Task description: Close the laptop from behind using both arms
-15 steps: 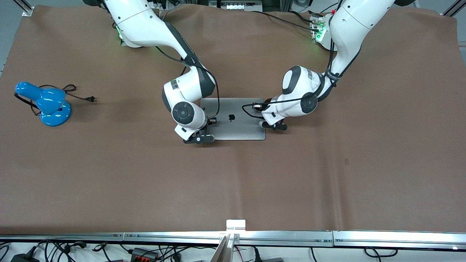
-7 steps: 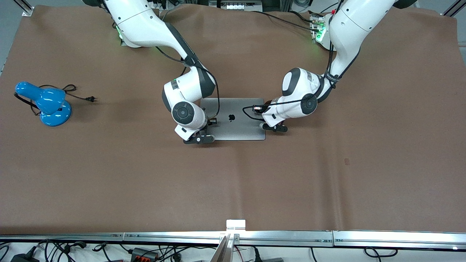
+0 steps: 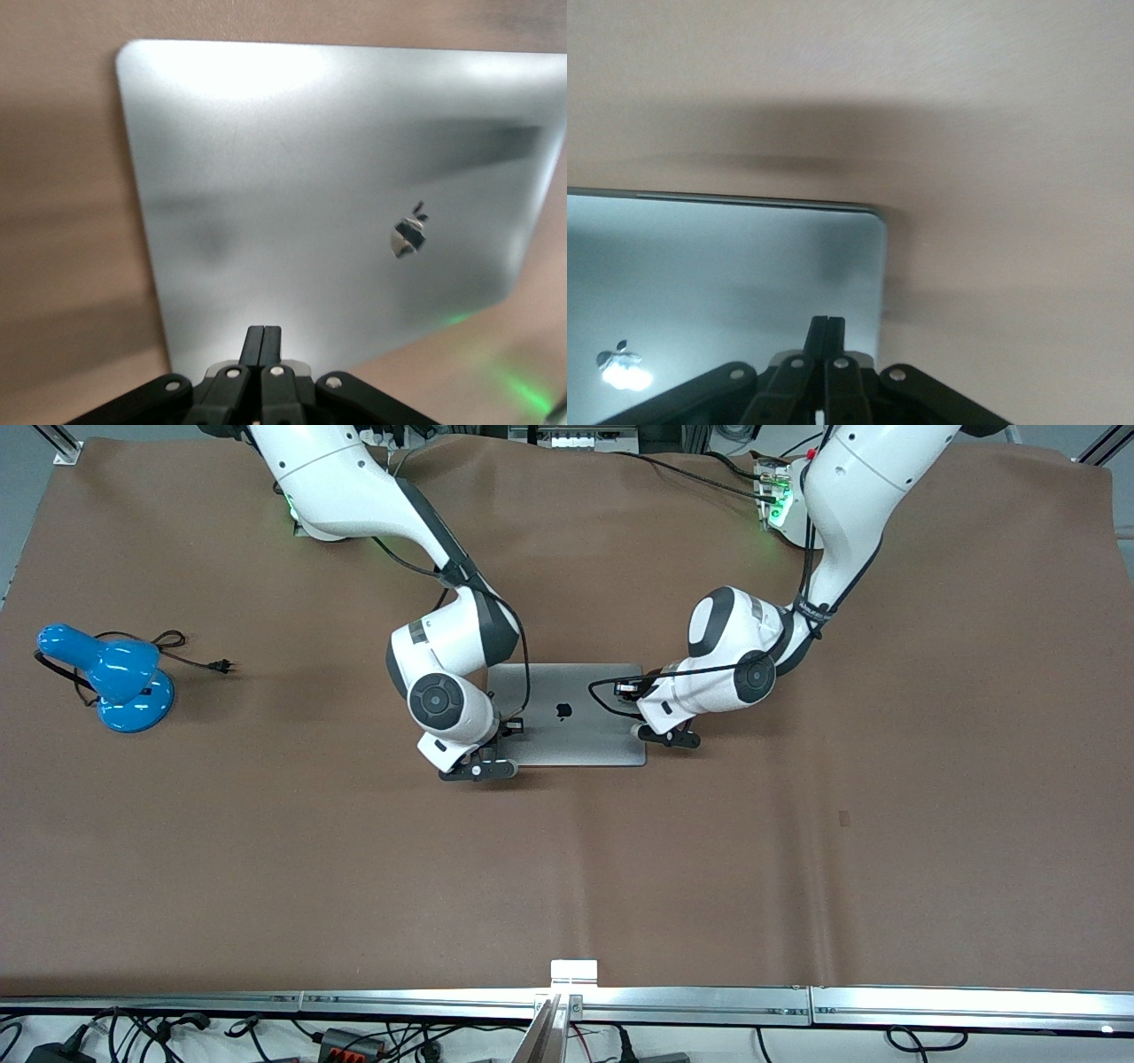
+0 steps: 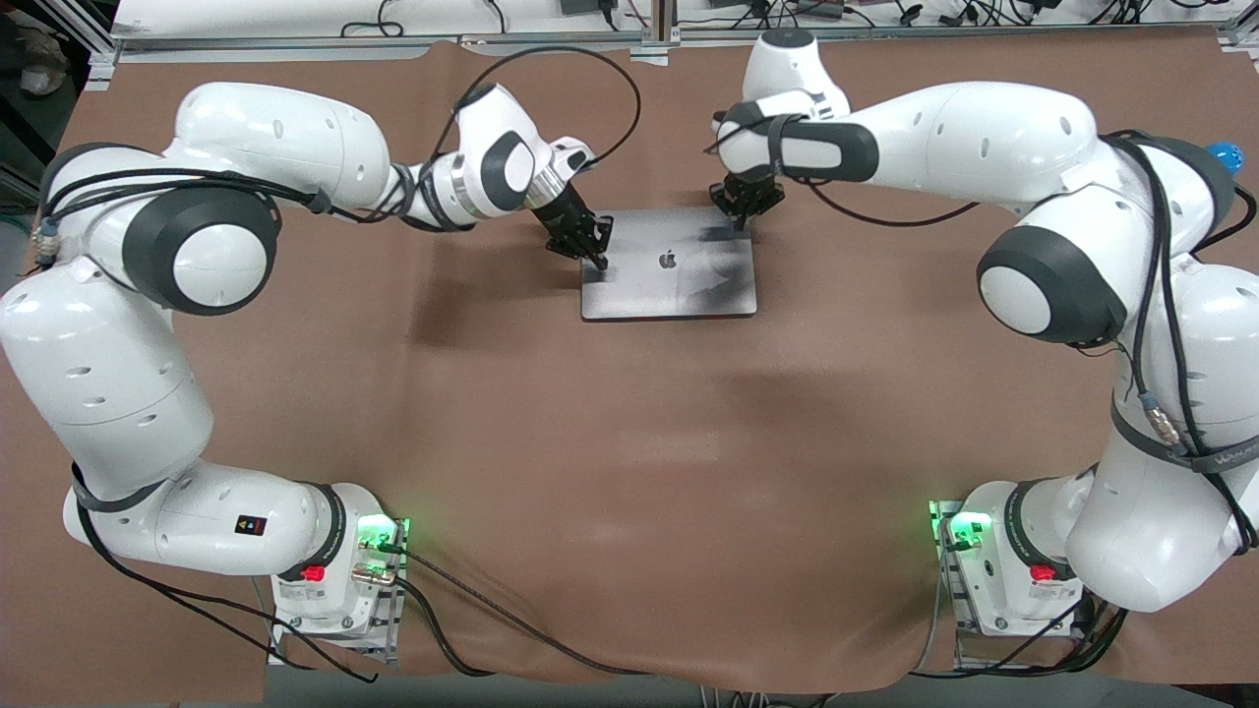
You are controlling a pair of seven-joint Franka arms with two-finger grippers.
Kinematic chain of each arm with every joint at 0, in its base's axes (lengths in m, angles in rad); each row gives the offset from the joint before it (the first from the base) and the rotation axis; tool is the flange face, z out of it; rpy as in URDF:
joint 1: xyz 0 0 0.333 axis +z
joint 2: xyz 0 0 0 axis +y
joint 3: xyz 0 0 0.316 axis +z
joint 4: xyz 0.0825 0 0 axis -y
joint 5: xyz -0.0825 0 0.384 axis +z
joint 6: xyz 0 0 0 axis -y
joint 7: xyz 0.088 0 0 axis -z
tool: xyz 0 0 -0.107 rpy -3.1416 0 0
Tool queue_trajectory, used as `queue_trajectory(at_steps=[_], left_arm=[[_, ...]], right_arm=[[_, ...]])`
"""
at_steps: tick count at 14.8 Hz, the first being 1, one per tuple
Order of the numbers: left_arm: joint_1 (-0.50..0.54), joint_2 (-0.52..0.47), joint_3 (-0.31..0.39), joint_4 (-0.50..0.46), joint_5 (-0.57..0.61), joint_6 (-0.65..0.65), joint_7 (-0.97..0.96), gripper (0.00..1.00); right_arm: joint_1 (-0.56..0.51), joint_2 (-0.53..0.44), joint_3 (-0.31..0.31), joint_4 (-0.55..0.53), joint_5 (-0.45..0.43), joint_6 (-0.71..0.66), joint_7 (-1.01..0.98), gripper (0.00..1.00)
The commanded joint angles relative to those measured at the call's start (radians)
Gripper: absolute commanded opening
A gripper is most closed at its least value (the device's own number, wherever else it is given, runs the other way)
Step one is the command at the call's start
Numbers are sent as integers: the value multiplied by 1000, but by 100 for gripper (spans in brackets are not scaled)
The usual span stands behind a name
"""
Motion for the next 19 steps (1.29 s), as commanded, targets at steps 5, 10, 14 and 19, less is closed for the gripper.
queue_trajectory(at_steps=[5, 10, 14, 19], left_arm=[[9, -208, 152, 77, 126, -407, -48, 0], [99, -222, 186, 379, 318, -840, -119, 1], [184, -248, 186, 526, 417, -1039, -119, 30], [279, -253, 232, 782, 482, -1192, -110, 100]], right_arm=[[-10, -240, -105, -7, -68, -260, -66, 0], [-37, -275, -201, 182, -69, -565, -201, 11], [-103, -278, -214, 258, -60, -609, -212, 100], [-160, -277, -209, 402, -68, -658, -212, 100]])
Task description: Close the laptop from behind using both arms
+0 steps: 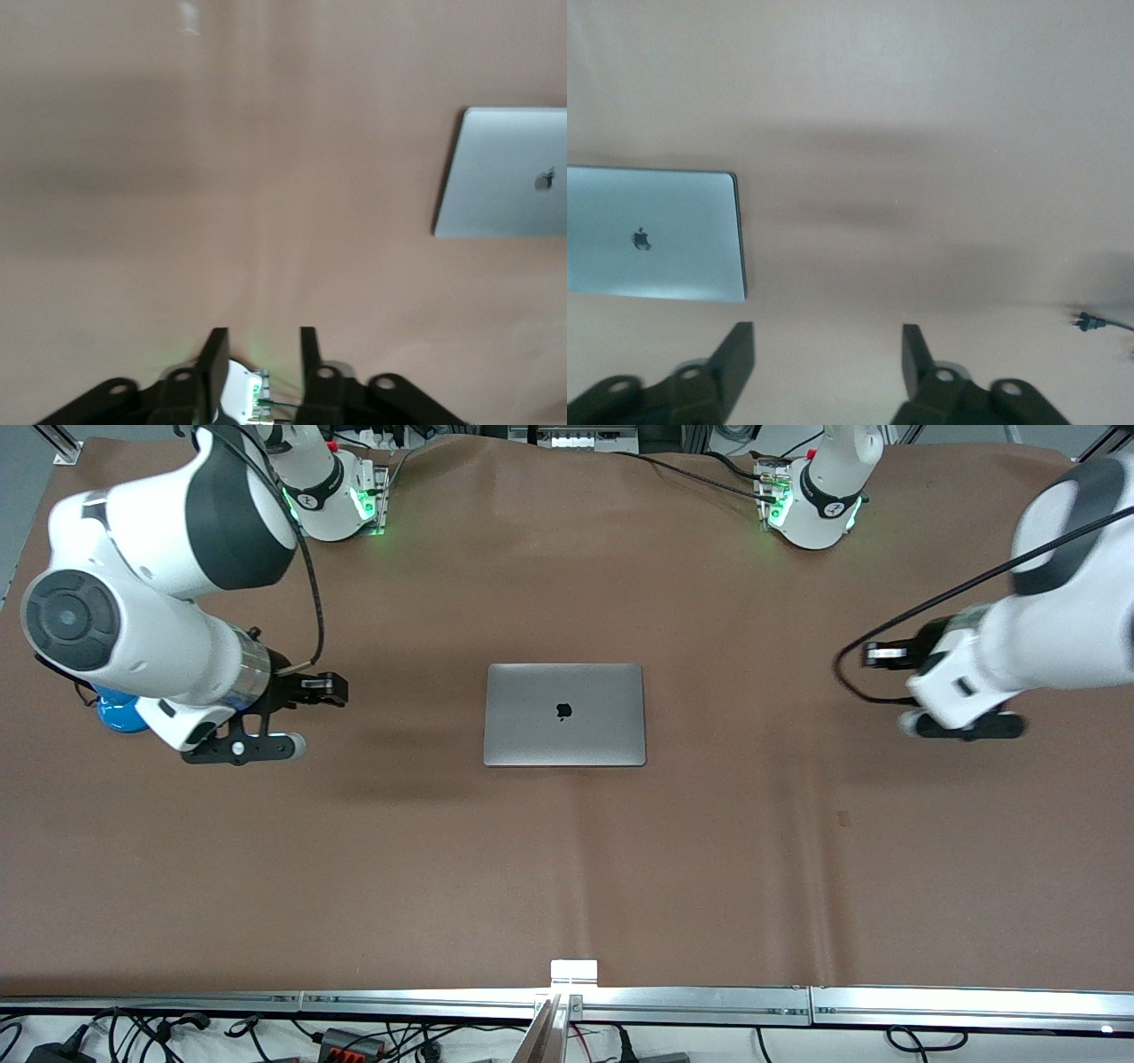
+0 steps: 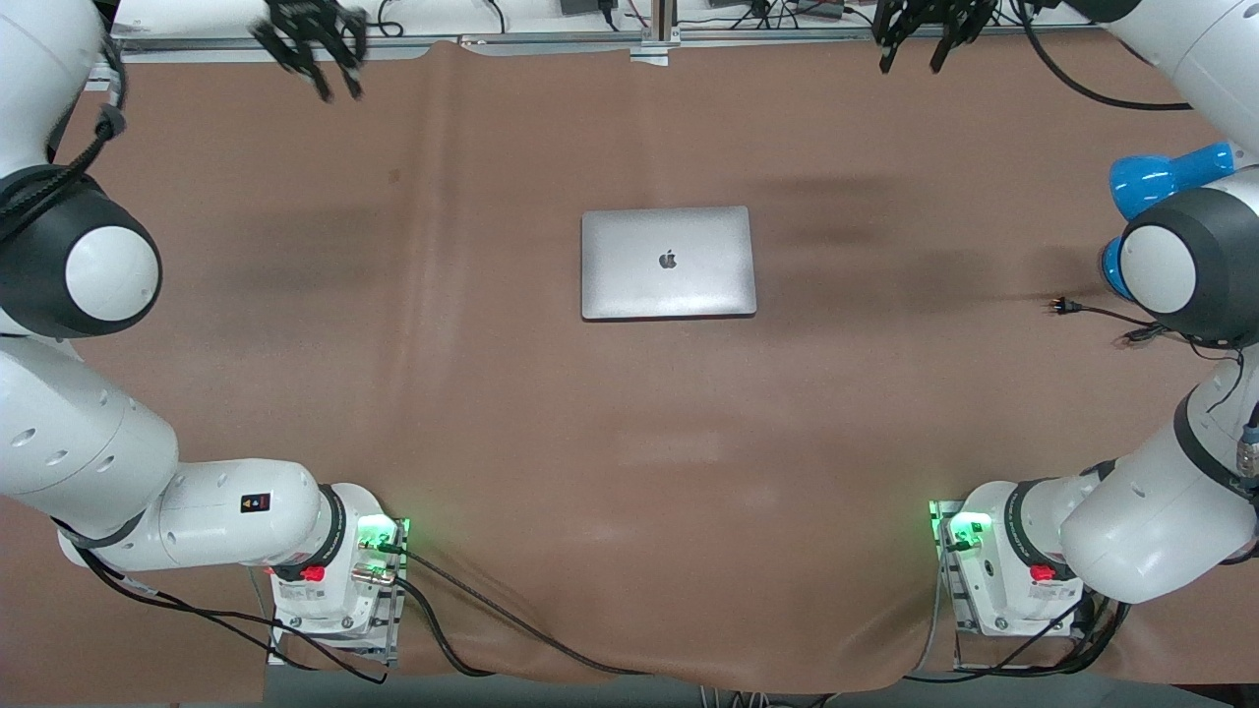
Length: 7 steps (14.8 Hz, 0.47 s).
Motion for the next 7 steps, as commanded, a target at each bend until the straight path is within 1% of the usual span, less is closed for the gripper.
queue_trajectory(at_steps=[1, 2, 4, 5, 6, 7], left_arm=[[5, 8, 73, 121, 54, -53, -11, 100], [-20, -10, 89, 108, 80, -55, -8, 100], [-58, -98, 104, -11, 83, -8, -7, 100], [-84, -168, 117, -111, 81, 43, -7, 100], [-101, -269, 135, -256, 81, 121, -7, 100], [-104, -353, 138, -378, 77, 181, -7, 100]], right_arm=[[-41, 19, 5, 118, -7, -22, -14, 100], [-62, 19, 2, 123, -5, -21, -18, 100], [-128, 17, 8, 123, 1, -5, -62, 100], [-156, 11, 11, 121, -1, 5, -99, 100], [-201, -1, 23, 120, -2, 7, -106, 100], [-255, -4, 49, 118, -5, 5, -110, 100]])
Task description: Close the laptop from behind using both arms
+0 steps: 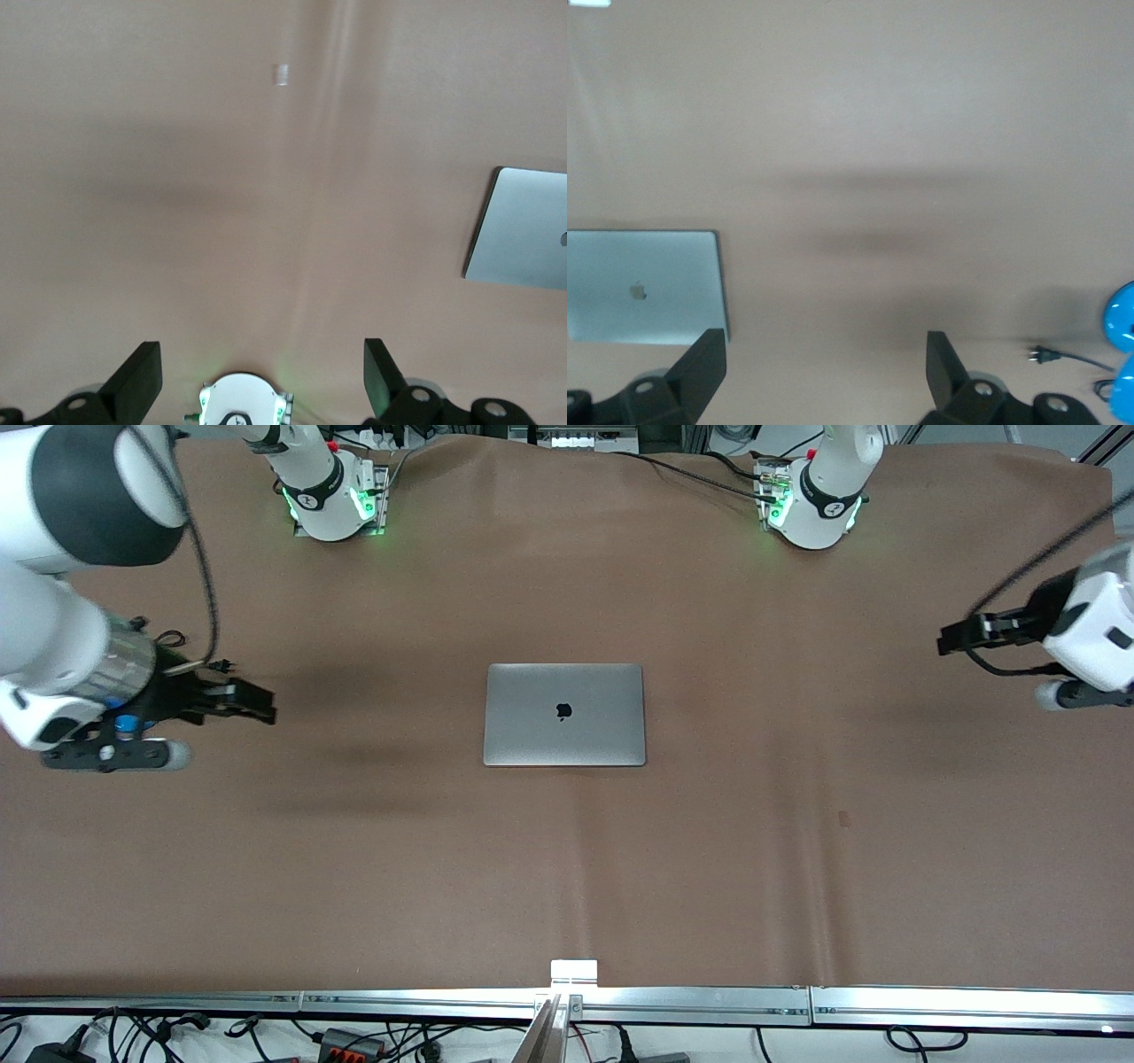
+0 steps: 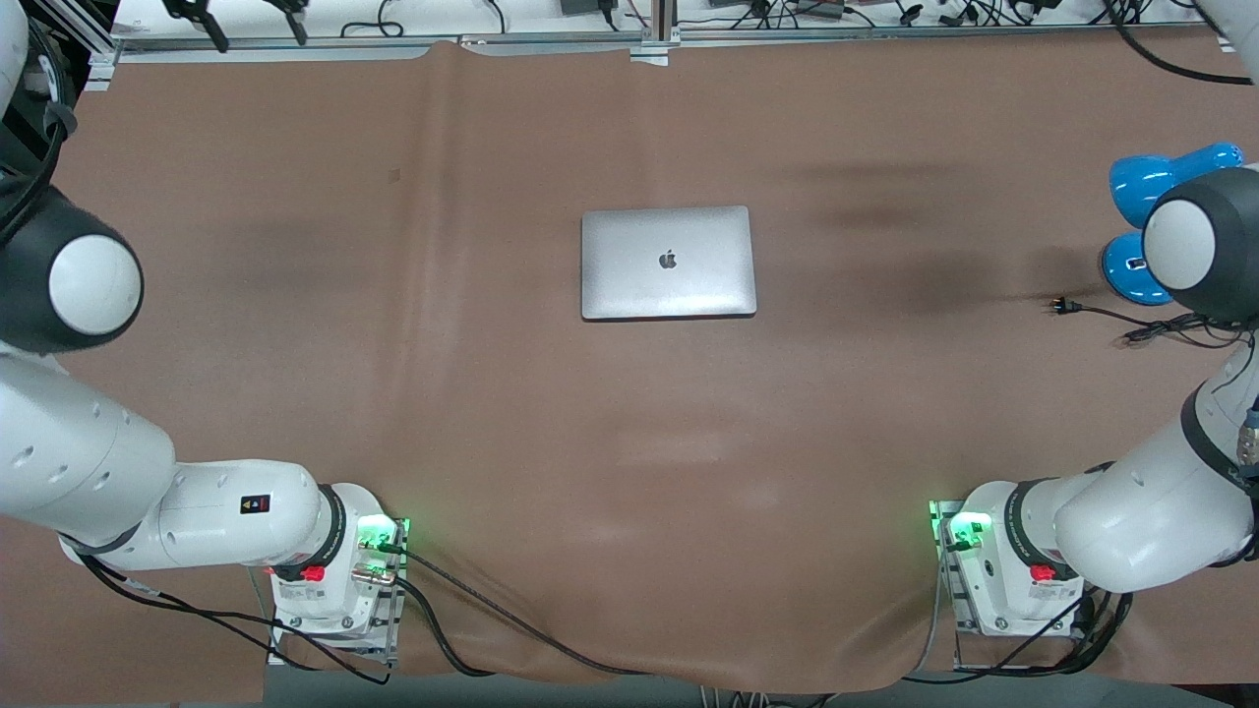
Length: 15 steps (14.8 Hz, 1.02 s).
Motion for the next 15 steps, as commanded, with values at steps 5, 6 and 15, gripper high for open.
queue_trajectory(at_steps=[5, 6, 15], left_arm=[[-36, -163, 77, -233, 4, 200, 76, 100], [-36, -158, 80, -232, 0, 200, 113, 100], [-17, -206, 79, -293, -3, 205, 70, 100]], right_arm=[[-295, -85, 232, -83, -88, 95, -93, 100], [-316, -104, 259, -119, -108, 124, -100, 100], [-317, -213, 268, -275, -154, 170, -132, 100]])
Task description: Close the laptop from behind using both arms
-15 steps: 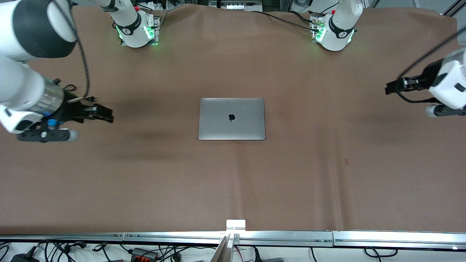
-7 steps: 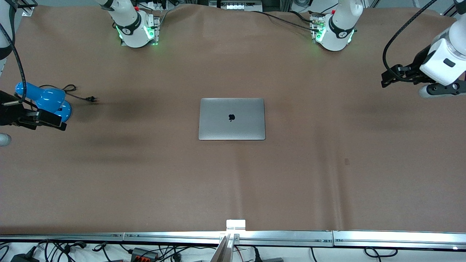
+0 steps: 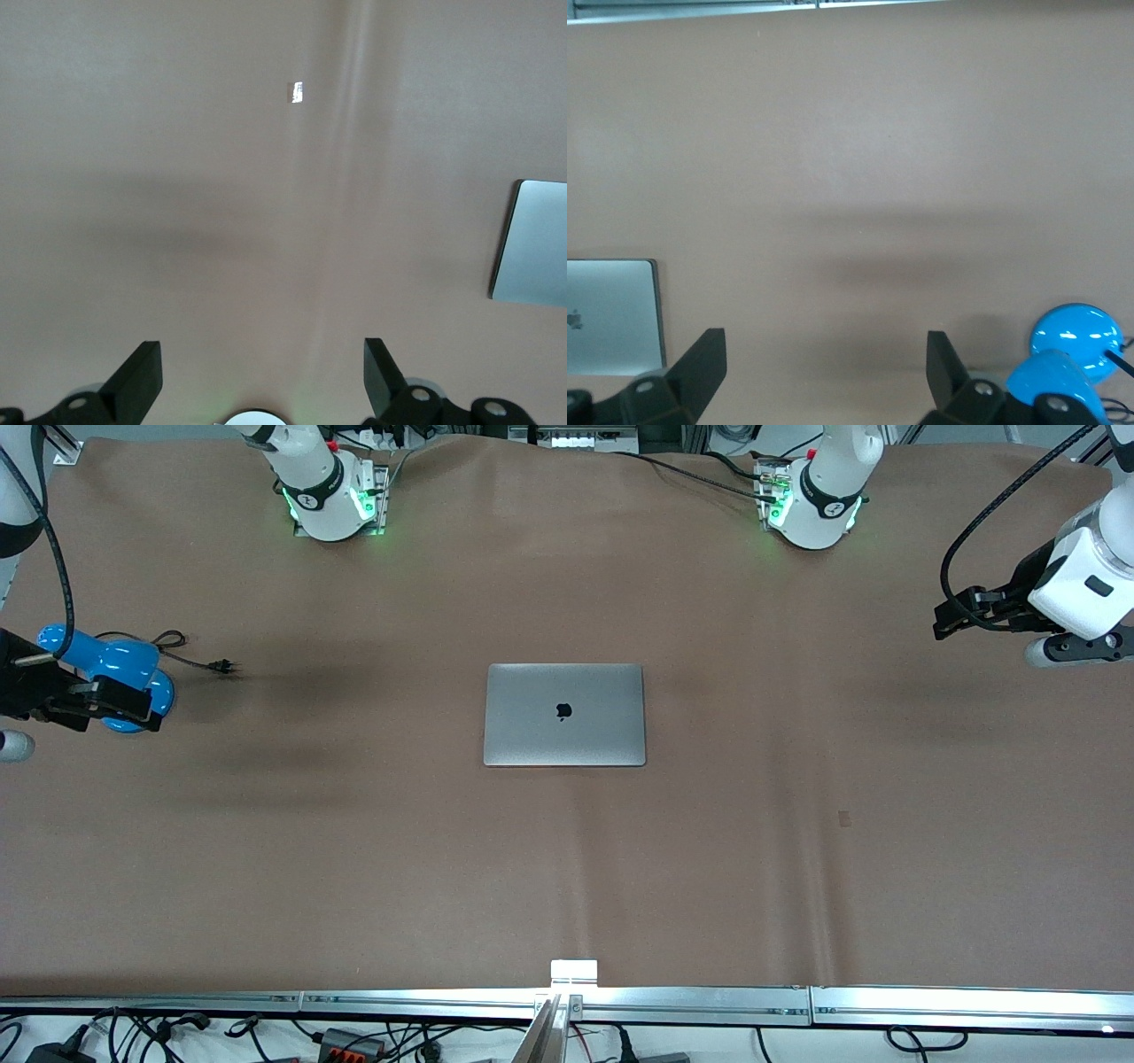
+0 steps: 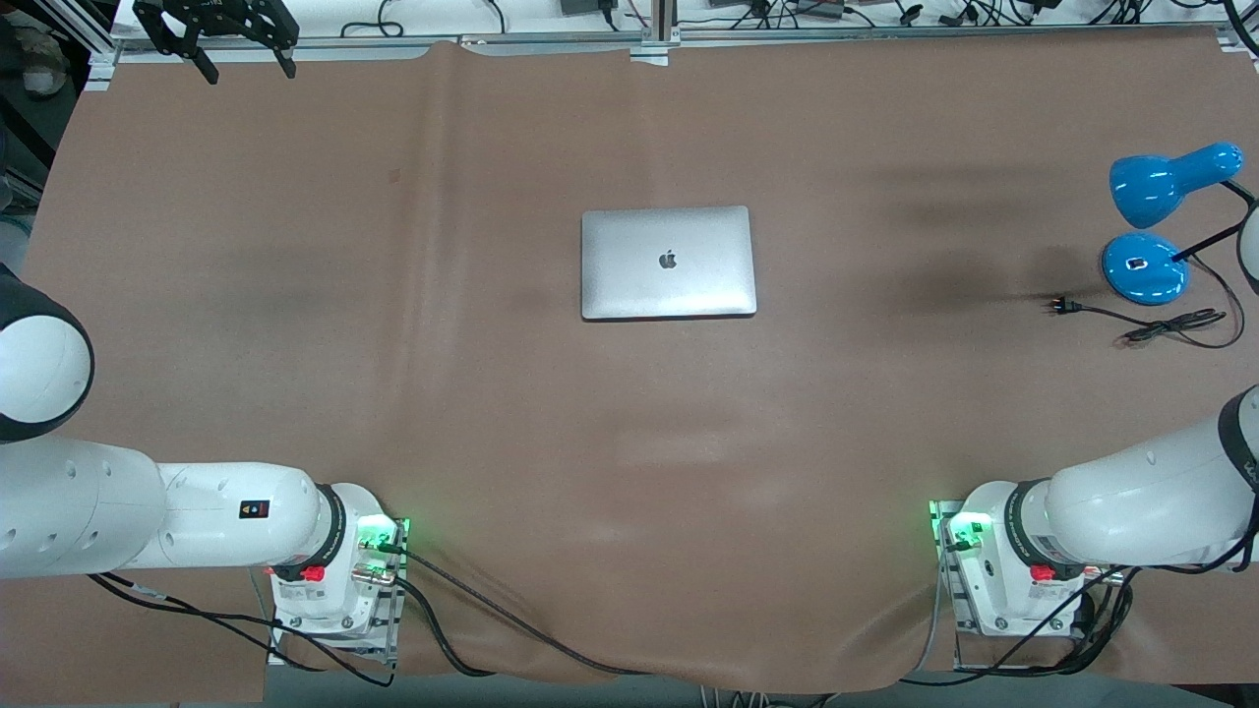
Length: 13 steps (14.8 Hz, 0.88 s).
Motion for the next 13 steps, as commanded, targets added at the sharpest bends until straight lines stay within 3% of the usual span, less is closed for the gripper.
queue_trajectory(at_steps=[1, 3, 5, 13], left_arm=[[0, -18, -1, -5, -4, 5, -2, 100], [2, -18, -1, -5, -4, -1, 0, 100], [2, -16, -1, -4, -4, -1, 0, 100], [2, -9, 0, 6, -4, -15, 0, 100]], right_arm=[[-4, -122, 24, -165, -32, 53, -28, 100], [-4, -224, 24, -320, -34, 115, -26, 100], [-1, -285, 26, -409, -75, 128, -16, 100], [-1, -358, 24, -454, -82, 91, -18, 100]])
